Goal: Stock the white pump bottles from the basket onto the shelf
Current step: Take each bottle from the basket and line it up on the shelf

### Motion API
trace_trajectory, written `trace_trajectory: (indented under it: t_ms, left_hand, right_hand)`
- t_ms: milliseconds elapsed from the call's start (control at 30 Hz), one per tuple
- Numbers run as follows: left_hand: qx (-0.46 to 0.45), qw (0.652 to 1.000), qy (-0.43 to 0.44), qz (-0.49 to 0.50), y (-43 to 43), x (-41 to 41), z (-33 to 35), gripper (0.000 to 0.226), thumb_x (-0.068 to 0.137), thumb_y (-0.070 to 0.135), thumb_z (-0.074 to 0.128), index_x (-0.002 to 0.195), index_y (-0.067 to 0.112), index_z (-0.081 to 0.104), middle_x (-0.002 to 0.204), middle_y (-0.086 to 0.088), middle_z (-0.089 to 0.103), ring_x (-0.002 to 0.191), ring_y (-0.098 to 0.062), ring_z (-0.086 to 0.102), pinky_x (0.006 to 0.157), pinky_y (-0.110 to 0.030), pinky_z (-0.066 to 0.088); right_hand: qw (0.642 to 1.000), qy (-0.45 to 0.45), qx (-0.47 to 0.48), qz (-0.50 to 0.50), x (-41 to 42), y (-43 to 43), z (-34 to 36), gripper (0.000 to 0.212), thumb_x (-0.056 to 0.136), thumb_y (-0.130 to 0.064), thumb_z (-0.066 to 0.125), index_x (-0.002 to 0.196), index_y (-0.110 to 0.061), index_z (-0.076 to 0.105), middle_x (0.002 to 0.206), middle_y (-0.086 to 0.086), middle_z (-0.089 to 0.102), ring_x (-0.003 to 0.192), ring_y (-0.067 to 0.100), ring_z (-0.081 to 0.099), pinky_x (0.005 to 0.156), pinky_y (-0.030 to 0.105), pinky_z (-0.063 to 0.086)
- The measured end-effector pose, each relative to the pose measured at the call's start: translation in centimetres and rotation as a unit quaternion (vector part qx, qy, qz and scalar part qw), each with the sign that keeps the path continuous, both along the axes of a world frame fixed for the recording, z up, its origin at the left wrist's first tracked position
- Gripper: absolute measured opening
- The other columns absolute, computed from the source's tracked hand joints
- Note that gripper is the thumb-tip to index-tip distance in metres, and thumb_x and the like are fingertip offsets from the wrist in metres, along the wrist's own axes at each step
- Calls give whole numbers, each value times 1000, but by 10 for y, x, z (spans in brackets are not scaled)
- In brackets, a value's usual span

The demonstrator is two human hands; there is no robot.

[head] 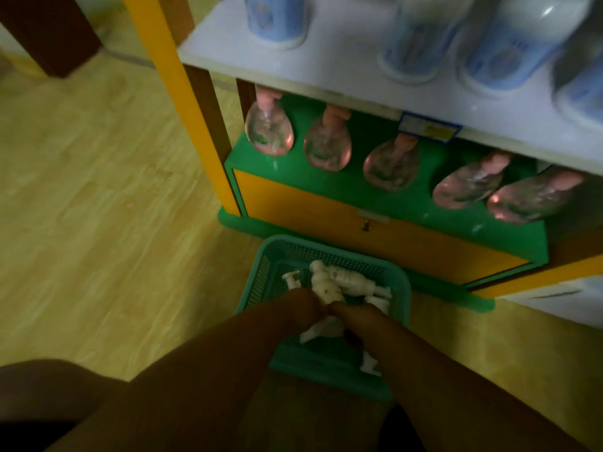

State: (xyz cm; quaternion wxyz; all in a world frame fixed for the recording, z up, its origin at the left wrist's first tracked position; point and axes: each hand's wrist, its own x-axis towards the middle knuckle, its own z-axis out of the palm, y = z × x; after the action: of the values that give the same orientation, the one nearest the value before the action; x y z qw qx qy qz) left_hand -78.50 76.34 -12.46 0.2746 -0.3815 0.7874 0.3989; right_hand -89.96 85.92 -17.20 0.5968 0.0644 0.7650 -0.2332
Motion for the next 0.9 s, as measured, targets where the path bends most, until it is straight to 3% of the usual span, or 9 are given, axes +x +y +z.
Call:
trace_trajectory:
  t_ms: [133, 233, 333, 400, 500, 633, 800, 900]
  left_hand:
    - [41, 986, 136, 83, -6, 8, 47, 28, 96, 32, 56, 115, 14, 64, 114, -8, 66, 103, -22, 63, 94, -41, 52]
    - [88, 951, 245, 168, -8, 23, 90, 27, 97, 29, 55, 120, 17, 62, 118, -7, 64, 106, -22, 62, 96, -48, 51]
    - [138, 896, 340, 252, -6, 41, 121, 48, 97, 29, 58, 140, 12, 50, 139, -11, 56, 124, -26, 55, 106, -50, 43]
    - [189, 853, 409, 265, 0, 46, 144, 43, 99, 24, 55, 140, 12, 52, 137, -11, 59, 125, -28, 56, 107, -49, 42]
    - [284, 780, 489, 268, 11, 47, 169, 39, 100, 16, 51, 139, 10, 53, 134, -13, 62, 126, -27, 57, 108, -43, 43]
    - [335, 716, 554, 261, 19, 53, 208, 46, 95, 19, 59, 139, 11, 53, 137, -14, 60, 129, -26, 55, 105, -36, 45]
    - [265, 726, 593, 226, 23, 55, 269, 50, 94, 25, 58, 142, 14, 50, 135, -10, 61, 132, -32, 49, 113, -49, 35]
    - [214, 739, 614, 173, 26, 52, 305, 44, 98, 34, 55, 140, 23, 52, 136, -2, 61, 128, -22, 55, 106, -42, 45]
  right_hand:
    - [989, 74, -126, -16, 1, 14, 51, 75, 63, -54, 86, 122, -11, 65, 108, 10, 70, 101, 29, 66, 93, 42, 55]
    - [965, 78, -247, -32, -3, 28, 96, 80, 49, -62, 86, 117, -22, 70, 101, -1, 79, 100, 23, 71, 85, 38, 57]
    - [936, 51, -343, -58, -3, 31, 143, 90, 39, -62, 94, 117, -26, 69, 109, -2, 78, 104, 22, 74, 91, 42, 57]
    - [915, 45, -397, -56, 1, 31, 170, 86, 47, -57, 94, 121, -24, 67, 115, 2, 77, 107, 23, 73, 92, 43, 57]
    - [883, 67, -462, -38, 12, 36, 212, 46, 73, -50, 83, 114, -30, 73, 115, 1, 77, 104, 18, 74, 81, 30, 60]
    - [848, 99, -520, -22, 30, 42, 262, 40, 73, -58, 80, 107, -38, 76, 118, -1, 75, 105, 15, 73, 82, 29, 60]
    - [809, 207, -551, -9, 36, 41, 323, 30, 73, -59, 75, 101, -49, 75, 110, -9, 77, 97, 11, 74, 74, 22, 58]
    - [768, 271, -581, 9, 35, 41, 362, 32, 73, -60, 72, 105, -53, 72, 110, -14, 76, 95, 8, 74, 72, 18, 58]
